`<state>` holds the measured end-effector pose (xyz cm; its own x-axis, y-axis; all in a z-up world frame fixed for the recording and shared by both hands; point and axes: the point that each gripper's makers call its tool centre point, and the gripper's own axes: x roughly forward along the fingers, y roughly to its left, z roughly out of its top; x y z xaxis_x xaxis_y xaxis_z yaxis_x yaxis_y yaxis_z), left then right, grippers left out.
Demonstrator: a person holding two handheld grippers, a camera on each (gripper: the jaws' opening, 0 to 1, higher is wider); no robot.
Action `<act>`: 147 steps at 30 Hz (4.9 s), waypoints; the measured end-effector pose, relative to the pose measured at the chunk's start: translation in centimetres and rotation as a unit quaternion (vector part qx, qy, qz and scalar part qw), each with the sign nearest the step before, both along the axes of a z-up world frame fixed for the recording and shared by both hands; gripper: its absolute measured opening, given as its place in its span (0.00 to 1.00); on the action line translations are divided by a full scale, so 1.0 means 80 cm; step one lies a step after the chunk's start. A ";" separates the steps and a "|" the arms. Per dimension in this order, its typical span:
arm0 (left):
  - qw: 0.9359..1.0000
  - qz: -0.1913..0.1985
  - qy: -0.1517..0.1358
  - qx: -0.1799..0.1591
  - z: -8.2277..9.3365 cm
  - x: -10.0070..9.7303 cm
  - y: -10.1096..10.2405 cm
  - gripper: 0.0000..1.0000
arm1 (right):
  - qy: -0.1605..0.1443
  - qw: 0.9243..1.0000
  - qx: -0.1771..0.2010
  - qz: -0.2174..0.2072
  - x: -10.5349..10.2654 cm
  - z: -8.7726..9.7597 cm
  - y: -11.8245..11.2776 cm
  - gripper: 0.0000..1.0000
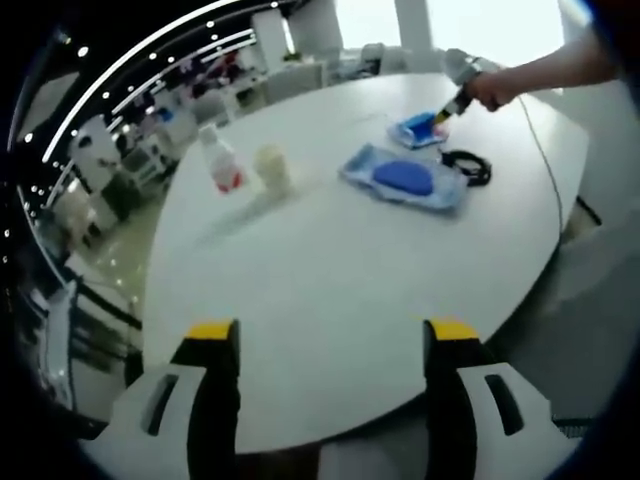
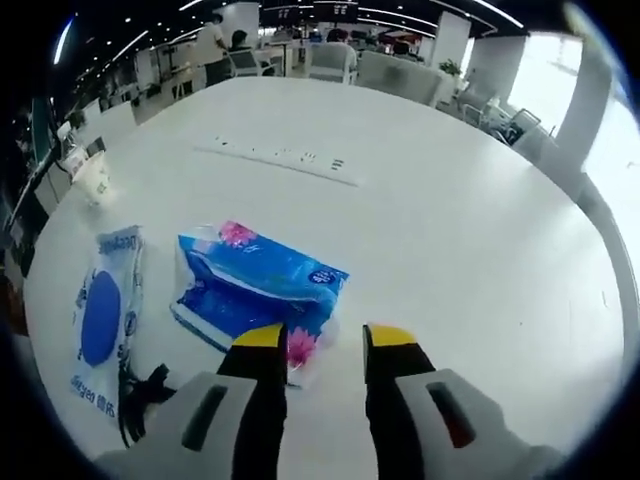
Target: Arrange the tabletop items into an orderly group along one side of the table until the central work area is clear of visible clutter.
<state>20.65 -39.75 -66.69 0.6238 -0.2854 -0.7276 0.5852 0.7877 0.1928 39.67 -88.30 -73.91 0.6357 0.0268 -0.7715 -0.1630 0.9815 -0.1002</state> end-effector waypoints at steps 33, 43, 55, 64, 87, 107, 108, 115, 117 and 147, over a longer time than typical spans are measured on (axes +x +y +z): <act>0.996 -0.065 0.010 -0.057 0.007 -0.013 -0.039 0.77 | -0.055 0.991 0.114 0.044 -0.061 0.077 0.082 0.75; 0.996 -0.070 0.007 -0.056 0.007 -0.013 -0.042 0.77 | -0.074 0.984 0.146 0.066 -0.120 0.105 0.115 0.76; 0.996 -0.078 0.003 -0.046 0.008 -0.019 -0.047 0.76 | -0.102 0.967 0.220 0.079 -0.203 0.133 0.165 0.77; 0.996 -0.075 -0.001 -0.046 0.010 -0.017 -0.048 0.76 | -0.098 0.966 0.225 0.078 -0.251 0.129 0.182 0.78; 0.996 -0.079 0.007 -0.042 0.006 -0.020 -0.047 0.76 | -0.031 0.965 0.253 0.061 -0.323 0.068 0.230 0.75; 0.996 -0.080 0.015 -0.032 0.001 -0.021 -0.043 0.76 | -0.017 0.958 0.277 0.070 -0.327 0.055 0.246 0.71; 0.996 -0.078 0.016 -0.035 0.002 -0.021 -0.043 0.76 | -0.018 0.958 0.277 0.070 -0.325 0.056 0.247 0.71; 0.994 -0.067 0.033 -0.074 0.007 -0.017 -0.046 0.76 | -0.015 0.950 0.305 0.060 -0.316 0.057 0.261 0.71; 0.993 -0.060 0.031 -0.098 0.013 -0.006 -0.051 0.76 | -0.004 0.944 0.327 0.033 -0.311 0.055 0.265 0.70; 0.970 -0.209 0.084 -0.091 0.001 0.209 -0.230 0.76 | 0.007 0.839 0.503 -0.205 -0.214 0.041 0.268 0.67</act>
